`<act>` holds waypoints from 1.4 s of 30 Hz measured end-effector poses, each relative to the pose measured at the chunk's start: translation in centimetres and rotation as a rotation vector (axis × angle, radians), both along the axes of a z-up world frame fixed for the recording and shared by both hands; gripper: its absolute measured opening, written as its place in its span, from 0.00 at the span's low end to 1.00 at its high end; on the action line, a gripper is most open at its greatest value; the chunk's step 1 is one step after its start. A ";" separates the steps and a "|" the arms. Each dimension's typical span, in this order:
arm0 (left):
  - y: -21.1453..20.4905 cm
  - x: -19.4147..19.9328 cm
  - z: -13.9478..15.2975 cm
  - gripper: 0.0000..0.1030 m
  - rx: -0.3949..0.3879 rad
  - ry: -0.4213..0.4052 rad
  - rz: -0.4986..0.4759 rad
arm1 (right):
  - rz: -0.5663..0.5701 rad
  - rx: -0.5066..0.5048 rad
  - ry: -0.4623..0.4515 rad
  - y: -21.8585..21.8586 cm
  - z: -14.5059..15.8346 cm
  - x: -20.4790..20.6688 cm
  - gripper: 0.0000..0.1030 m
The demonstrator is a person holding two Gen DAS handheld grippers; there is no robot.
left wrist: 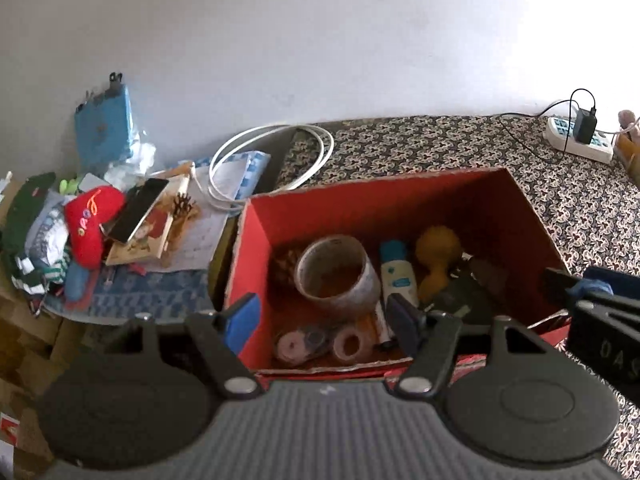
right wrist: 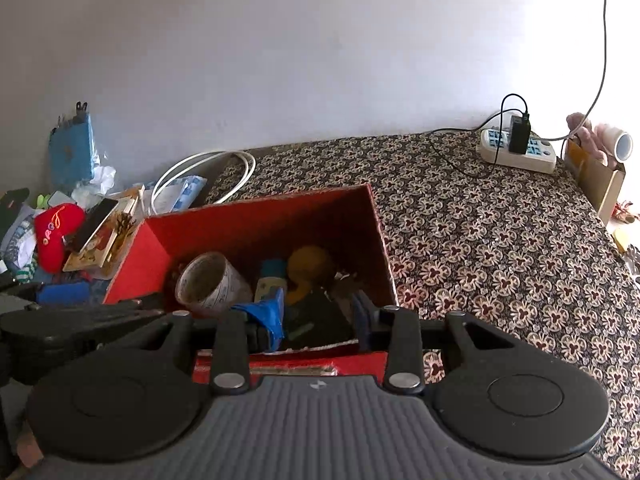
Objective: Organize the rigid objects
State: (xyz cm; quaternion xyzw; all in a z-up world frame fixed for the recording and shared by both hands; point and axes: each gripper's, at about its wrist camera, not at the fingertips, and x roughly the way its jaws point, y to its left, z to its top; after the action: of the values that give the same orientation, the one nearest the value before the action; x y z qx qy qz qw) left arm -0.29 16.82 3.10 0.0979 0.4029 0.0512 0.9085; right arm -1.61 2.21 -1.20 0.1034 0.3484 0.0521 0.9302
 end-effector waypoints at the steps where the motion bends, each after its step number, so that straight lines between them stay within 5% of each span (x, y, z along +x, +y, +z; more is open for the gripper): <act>1: -0.2 0.2 -0.2 0.67 0.006 0.002 -0.002 | -0.007 0.001 -0.002 -0.1 -0.2 0.2 0.19; 28: 0.3 3.8 -4.0 0.68 -0.029 0.071 0.036 | 0.024 0.008 0.059 -0.6 -3.7 4.6 0.19; 42: 1.1 3.7 -4.3 0.68 -0.051 0.049 0.050 | 0.029 0.007 0.012 -0.6 -4.0 4.7 0.19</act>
State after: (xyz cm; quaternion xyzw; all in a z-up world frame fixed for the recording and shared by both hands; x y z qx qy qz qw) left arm 3.44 17.95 -1.20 0.0657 0.4285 0.0613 0.8991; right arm 3.12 1.62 -5.16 0.1017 0.3553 0.0663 0.9268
